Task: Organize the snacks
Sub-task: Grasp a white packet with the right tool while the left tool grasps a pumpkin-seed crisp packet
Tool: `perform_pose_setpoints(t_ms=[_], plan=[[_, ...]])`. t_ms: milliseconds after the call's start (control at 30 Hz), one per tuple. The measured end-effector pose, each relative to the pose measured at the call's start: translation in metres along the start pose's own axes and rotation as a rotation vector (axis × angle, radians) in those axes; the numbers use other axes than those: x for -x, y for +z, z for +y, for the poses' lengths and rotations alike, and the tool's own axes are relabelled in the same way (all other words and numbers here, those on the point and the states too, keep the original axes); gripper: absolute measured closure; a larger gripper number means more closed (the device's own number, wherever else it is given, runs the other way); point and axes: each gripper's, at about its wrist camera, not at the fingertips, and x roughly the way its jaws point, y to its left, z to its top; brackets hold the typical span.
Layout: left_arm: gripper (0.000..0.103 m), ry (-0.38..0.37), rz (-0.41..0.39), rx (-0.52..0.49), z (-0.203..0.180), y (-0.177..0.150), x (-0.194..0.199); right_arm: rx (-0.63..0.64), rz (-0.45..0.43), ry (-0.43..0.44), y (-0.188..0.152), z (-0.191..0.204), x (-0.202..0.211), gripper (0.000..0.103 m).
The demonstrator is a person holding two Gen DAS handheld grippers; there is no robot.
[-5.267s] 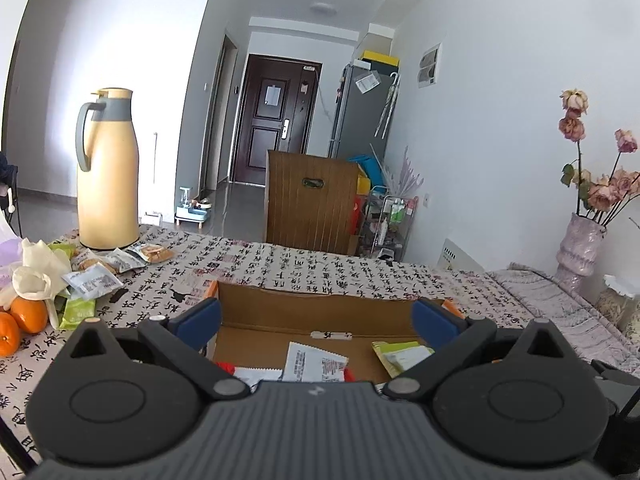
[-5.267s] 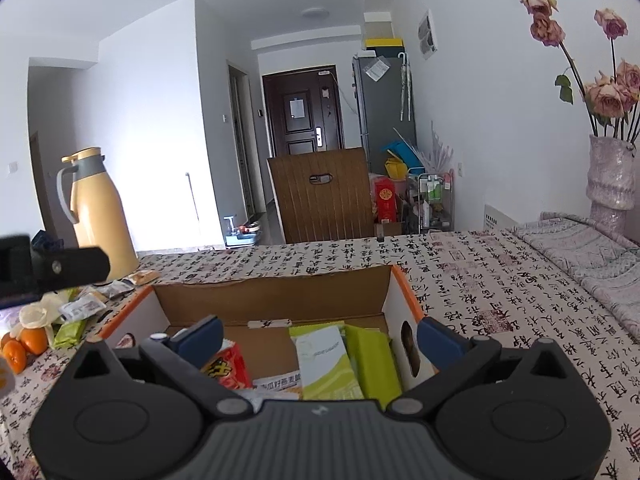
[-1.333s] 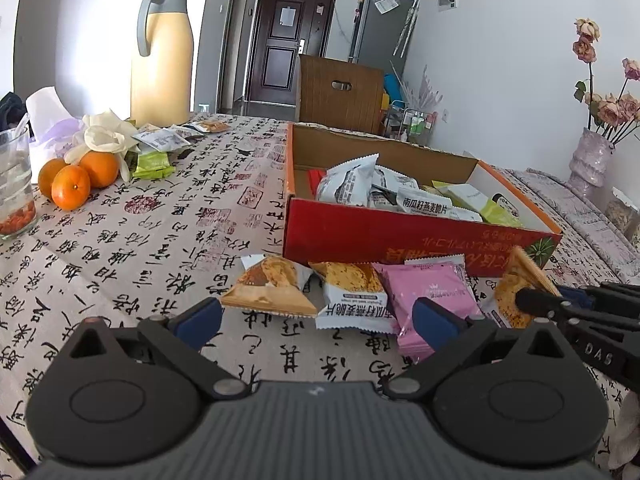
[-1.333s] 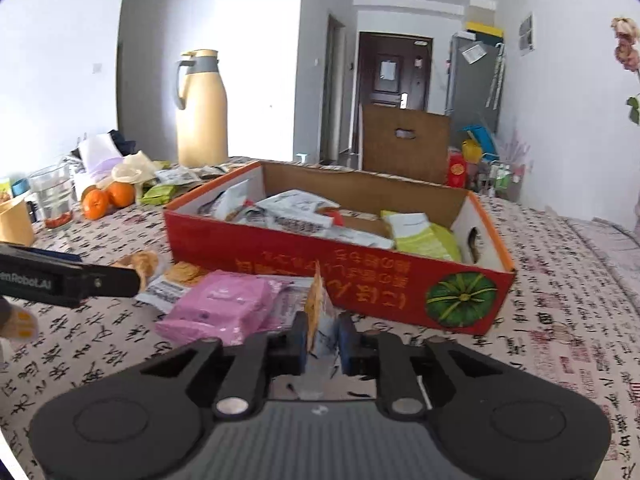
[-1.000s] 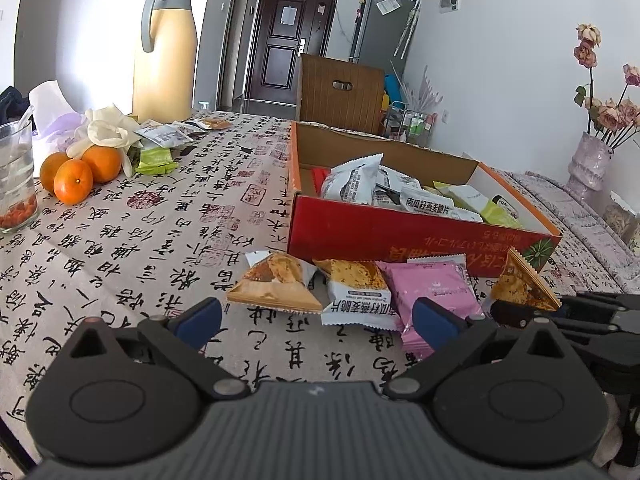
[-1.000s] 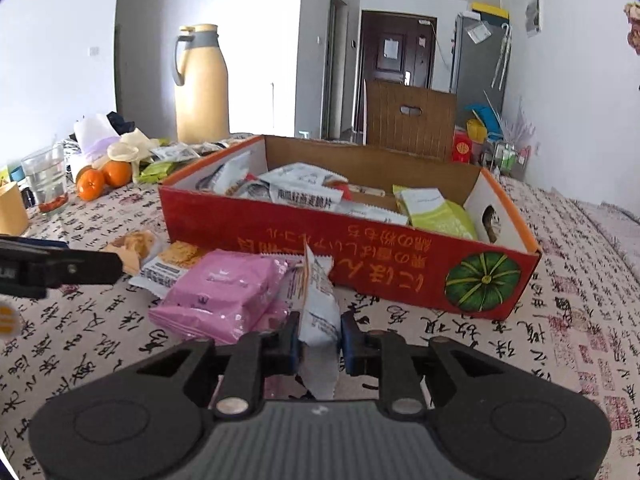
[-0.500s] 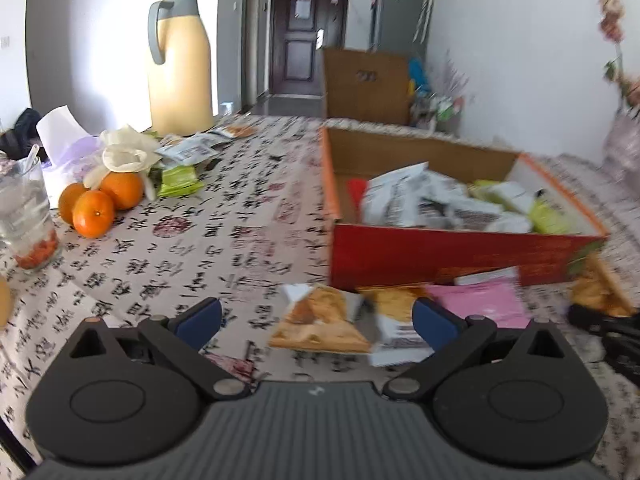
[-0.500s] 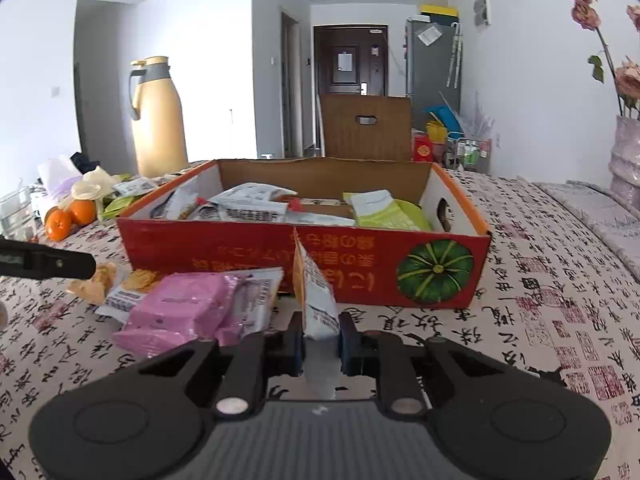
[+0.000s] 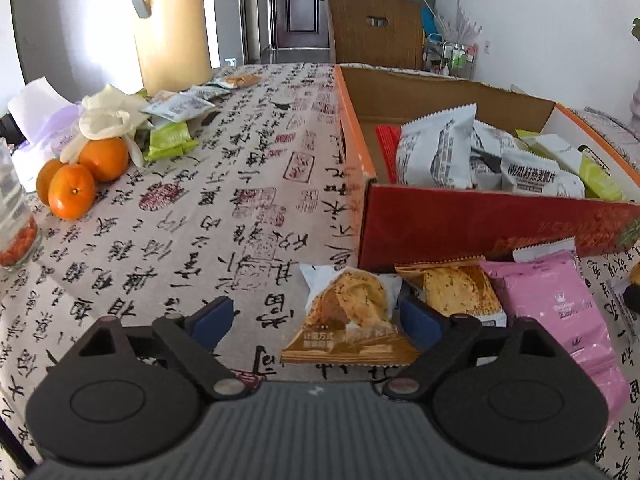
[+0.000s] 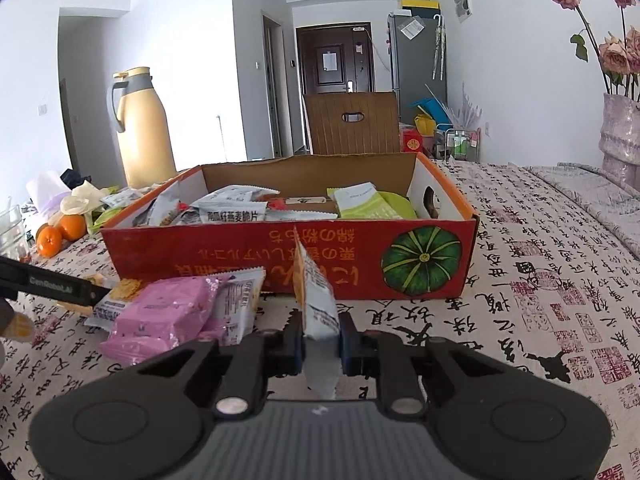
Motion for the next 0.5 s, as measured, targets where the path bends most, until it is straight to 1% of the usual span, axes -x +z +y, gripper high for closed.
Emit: perform_pose_setpoints(t_ms=[33, 100, 167, 200, 300, 500], plan=[[0.02, -0.002, 0.002, 0.0, 0.0, 0.0, 0.0, 0.0, -0.001, 0.0, 0.0, 0.0, 0.0, 0.087], [0.038, -0.015, 0.003, -0.003, 0.0, 0.0, 0.0, -0.003, -0.005, 0.001, 0.0, 0.0, 0.0, 0.087], [0.055, -0.02, -0.014, -0.01, -0.002, -0.001, 0.004, -0.01, -0.009, 0.001, 0.0, -0.001, 0.001, 0.087], [0.059, -0.025, -0.023, -0.005, -0.002, -0.001, 0.006, -0.012, -0.01, 0.001, -0.001, -0.002, 0.001, 0.087], [0.06, -0.031, -0.047, 0.002, -0.003, -0.003, 0.013, -0.015, -0.012, 0.001, -0.001, -0.002, 0.001, 0.087], [0.06, -0.031, -0.067, 0.02, -0.003, -0.007, 0.022, -0.019, -0.018, 0.001, -0.001, -0.003, 0.003, 0.087]])
